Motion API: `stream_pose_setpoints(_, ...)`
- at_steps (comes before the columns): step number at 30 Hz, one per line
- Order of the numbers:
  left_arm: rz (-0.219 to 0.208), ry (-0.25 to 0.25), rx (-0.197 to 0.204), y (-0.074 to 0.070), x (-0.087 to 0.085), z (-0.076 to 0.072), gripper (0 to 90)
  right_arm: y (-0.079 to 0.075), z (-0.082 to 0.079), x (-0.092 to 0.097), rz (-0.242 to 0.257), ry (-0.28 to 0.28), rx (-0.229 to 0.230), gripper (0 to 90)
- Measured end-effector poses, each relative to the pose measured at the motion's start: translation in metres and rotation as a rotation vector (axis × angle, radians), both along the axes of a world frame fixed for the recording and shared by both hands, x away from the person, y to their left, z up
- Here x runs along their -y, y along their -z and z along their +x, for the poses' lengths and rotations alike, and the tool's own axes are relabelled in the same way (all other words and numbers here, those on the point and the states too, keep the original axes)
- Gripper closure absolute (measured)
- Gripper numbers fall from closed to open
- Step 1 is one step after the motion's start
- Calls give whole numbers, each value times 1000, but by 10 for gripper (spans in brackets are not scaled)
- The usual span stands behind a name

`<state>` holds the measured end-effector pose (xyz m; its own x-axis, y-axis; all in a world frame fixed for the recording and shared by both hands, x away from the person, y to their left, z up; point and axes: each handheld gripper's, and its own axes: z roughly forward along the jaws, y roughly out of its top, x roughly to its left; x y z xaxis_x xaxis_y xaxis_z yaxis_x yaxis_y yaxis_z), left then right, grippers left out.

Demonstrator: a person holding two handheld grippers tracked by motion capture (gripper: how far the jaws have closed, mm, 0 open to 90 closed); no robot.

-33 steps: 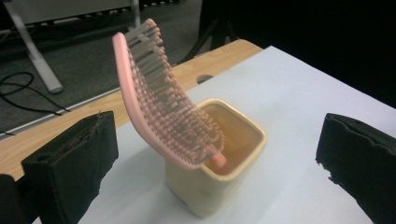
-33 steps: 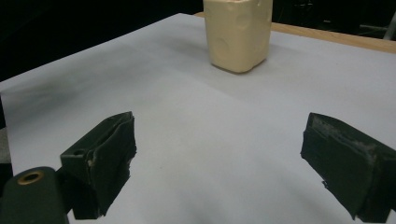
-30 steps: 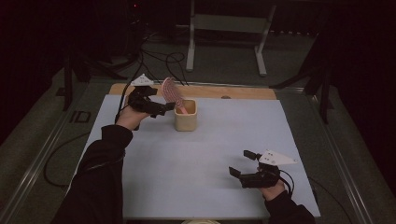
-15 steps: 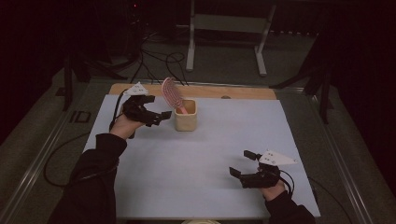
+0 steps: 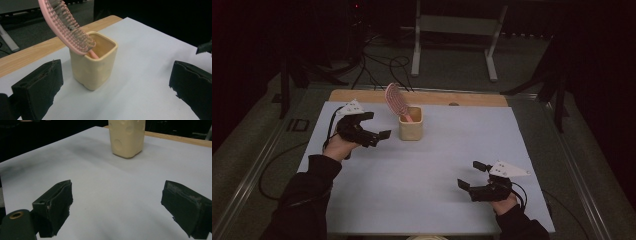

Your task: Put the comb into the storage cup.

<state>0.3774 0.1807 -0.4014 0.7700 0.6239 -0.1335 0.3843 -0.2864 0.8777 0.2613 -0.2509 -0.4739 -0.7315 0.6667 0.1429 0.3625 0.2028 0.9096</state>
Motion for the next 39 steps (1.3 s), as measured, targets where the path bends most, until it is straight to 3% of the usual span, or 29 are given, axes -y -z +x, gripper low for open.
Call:
stream_pose_setpoints(23, -19, 28, -1, 31, -21, -48, 0, -1, 0, 0, 4, 0, 0, 99)
stream_pose_setpoints(33, 3, 44, 3, 54, -26, -70, 0, 1, 1, 0, 3, -1, -6, 99)
stream_pose_setpoints(39, 20, 31, -14, 67, -32, -79, 0, 1, 1, 1, 2, -1, -4, 99)
